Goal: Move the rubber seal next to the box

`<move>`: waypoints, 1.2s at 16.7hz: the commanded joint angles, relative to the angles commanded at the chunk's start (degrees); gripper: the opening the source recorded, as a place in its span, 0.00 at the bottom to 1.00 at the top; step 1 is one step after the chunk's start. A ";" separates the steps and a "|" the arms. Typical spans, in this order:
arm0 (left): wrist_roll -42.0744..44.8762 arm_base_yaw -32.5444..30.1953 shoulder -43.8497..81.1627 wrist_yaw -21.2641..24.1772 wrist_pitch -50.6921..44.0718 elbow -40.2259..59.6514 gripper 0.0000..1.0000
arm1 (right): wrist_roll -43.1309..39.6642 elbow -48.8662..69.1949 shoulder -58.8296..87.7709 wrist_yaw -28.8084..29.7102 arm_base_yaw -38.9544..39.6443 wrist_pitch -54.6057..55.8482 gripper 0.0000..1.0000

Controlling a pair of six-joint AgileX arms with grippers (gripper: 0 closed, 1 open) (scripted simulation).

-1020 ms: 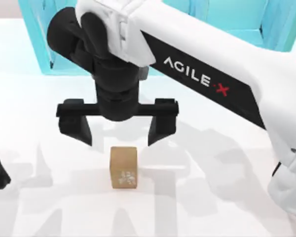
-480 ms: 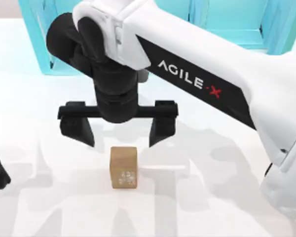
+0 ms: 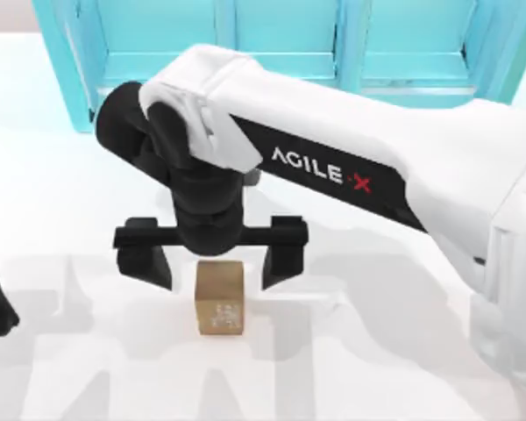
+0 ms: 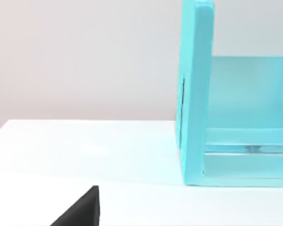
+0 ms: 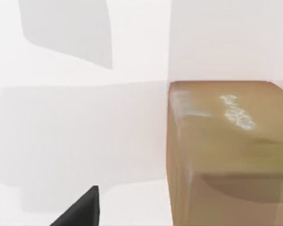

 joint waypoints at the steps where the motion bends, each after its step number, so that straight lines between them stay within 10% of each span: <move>1: 0.00 0.00 0.00 0.00 0.00 0.00 1.00 | 0.04 -2.90 -0.12 0.00 0.04 2.73 1.00; 9: 0.00 0.00 0.00 0.00 0.00 0.00 1.00 | 0.16 -10.04 -0.36 0.00 0.16 9.77 1.00; 20: 0.00 0.00 0.00 0.00 0.00 0.00 1.00 | 0.16 -10.04 -0.36 0.00 0.16 9.77 0.17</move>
